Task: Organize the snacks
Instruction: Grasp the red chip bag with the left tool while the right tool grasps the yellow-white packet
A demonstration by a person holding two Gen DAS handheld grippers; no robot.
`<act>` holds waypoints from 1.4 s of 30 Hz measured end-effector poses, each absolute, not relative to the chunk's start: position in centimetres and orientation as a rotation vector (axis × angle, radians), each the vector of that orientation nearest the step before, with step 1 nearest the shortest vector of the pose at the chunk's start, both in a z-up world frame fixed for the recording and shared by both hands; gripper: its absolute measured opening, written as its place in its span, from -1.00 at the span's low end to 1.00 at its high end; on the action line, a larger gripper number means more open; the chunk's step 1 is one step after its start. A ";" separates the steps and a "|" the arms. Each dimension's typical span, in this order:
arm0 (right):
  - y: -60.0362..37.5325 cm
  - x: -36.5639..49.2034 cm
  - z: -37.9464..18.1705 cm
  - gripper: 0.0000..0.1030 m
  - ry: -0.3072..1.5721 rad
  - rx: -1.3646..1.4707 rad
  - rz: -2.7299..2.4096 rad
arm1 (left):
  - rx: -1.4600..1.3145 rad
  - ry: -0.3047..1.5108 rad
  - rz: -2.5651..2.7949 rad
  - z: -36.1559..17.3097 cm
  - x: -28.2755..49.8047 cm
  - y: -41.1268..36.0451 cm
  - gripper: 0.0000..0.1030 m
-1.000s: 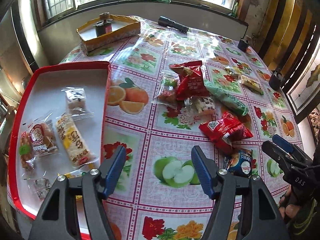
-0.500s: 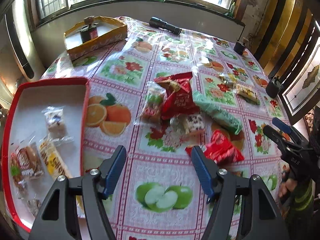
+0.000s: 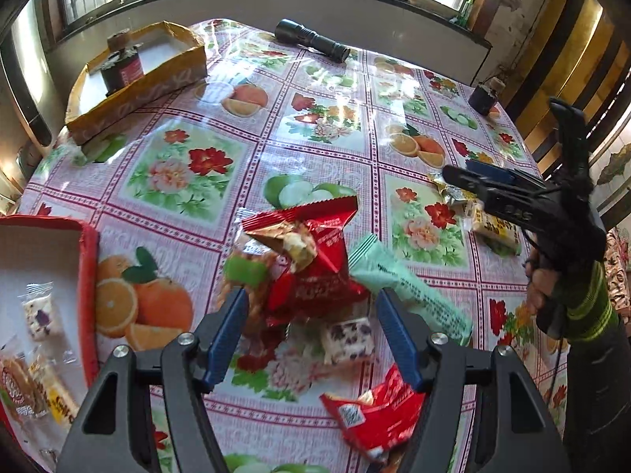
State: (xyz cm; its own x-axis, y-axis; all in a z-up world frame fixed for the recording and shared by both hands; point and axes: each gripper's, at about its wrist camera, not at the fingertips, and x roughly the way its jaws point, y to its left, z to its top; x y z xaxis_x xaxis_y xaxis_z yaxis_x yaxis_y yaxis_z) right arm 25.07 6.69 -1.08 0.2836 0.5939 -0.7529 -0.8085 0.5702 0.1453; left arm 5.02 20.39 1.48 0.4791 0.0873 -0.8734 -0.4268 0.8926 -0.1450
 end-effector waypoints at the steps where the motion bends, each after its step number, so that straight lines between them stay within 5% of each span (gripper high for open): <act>1: 7.6 25.3 -1.6 0.24 0.874 -0.339 0.958 | -0.372 1.034 0.319 1.3 5.4 20.4 0.31; 10: 6.8 23.2 -2.7 0.20 0.868 -0.609 0.968 | -0.346 1.088 0.336 -1.3 8.7 20.0 0.29; 13: 5.4 22.1 -2.8 -0.15 0.894 -0.624 0.955 | -0.346 1.099 0.337 -2.2 9.2 20.1 0.15; 14: 4.9 21.9 -2.9 -0.15 0.899 -0.611 0.959 | -0.349 1.102 0.341 -2.3 9.2 20.2 -0.05; 21: 4.2 22.5 -3.2 -0.15 0.886 -0.467 0.995 | -0.386 1.119 0.367 -2.7 9.8 21.0 -0.06; 26: 5.1 23.4 -3.5 -0.18 0.909 -0.427 0.994 | -0.328 1.113 0.379 -2.6 9.7 19.8 -0.32; 42: -3.5 12.6 2.4 -0.21 0.870 -0.008 1.023 | -0.229 0.964 0.266 3.9 0.6 14.2 -0.36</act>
